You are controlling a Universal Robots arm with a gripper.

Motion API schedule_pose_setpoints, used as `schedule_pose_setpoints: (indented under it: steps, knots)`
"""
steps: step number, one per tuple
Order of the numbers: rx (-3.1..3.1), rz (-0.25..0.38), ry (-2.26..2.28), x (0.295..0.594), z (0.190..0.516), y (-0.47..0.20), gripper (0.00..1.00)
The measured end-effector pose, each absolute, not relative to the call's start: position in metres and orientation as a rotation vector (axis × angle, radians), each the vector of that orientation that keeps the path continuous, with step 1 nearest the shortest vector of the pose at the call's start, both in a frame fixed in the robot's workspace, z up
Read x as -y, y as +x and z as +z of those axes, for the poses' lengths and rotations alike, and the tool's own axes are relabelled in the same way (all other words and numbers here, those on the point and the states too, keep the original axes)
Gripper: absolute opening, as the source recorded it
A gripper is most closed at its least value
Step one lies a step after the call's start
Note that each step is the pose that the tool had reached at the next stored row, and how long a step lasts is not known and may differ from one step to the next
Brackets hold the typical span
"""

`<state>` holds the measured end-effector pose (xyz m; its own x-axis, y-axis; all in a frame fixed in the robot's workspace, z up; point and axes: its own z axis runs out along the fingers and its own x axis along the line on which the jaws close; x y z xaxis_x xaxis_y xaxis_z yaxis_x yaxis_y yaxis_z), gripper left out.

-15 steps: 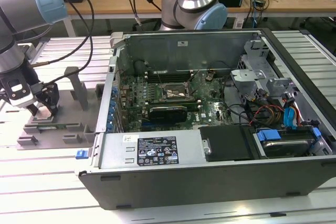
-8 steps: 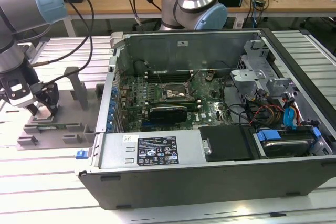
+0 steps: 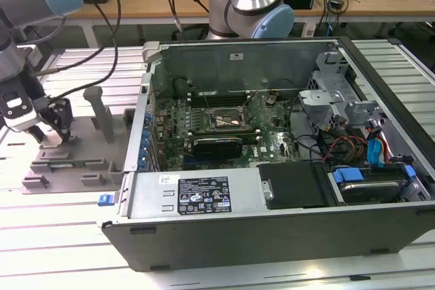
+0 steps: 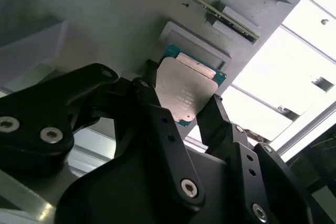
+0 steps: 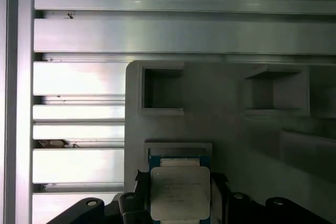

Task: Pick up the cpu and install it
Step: 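Pick up the cpu and move it towards the insertion slot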

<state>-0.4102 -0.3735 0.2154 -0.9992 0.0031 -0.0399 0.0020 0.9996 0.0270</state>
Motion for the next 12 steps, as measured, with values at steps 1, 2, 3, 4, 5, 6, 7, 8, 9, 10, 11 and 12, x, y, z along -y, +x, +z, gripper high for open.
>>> schedule_pose_setpoints:
  steps: [1, 2, 3, 4, 5, 6, 7, 8, 9, 10, 11, 12]
  knots:
    - [-3.101, 0.042, 0.004, 0.374, 0.218, -0.410, 0.55]
    - [-3.101, 0.042, 0.004, 0.374, 0.222, -0.410, 0.55]
    - [-3.101, 0.042, 0.004, 0.374, 0.226, -0.410, 0.55]
    - [-3.101, 0.042, 0.004, 0.374, 0.233, -0.410, 0.55]
    - [-3.101, 0.042, 0.004, 0.374, 0.238, -0.410, 0.55]
    - [-3.101, 0.041, 0.004, 0.374, 0.243, -0.410, 0.55]
    - [-3.101, 0.042, 0.004, 0.374, 0.247, -0.410, 0.55]
    - [-3.101, 0.042, 0.004, 0.374, 0.251, -0.410, 0.55]
    - [-3.101, 0.042, 0.004, 0.374, 0.254, -0.409, 0.55]
    - [-3.101, 0.042, 0.004, 0.374, 0.261, -0.409, 0.55]
    - [-3.101, 0.042, 0.004, 0.374, 0.265, -0.409, 0.55]
    - [-3.101, 0.042, 0.004, 0.374, 0.269, -0.409, 0.55]
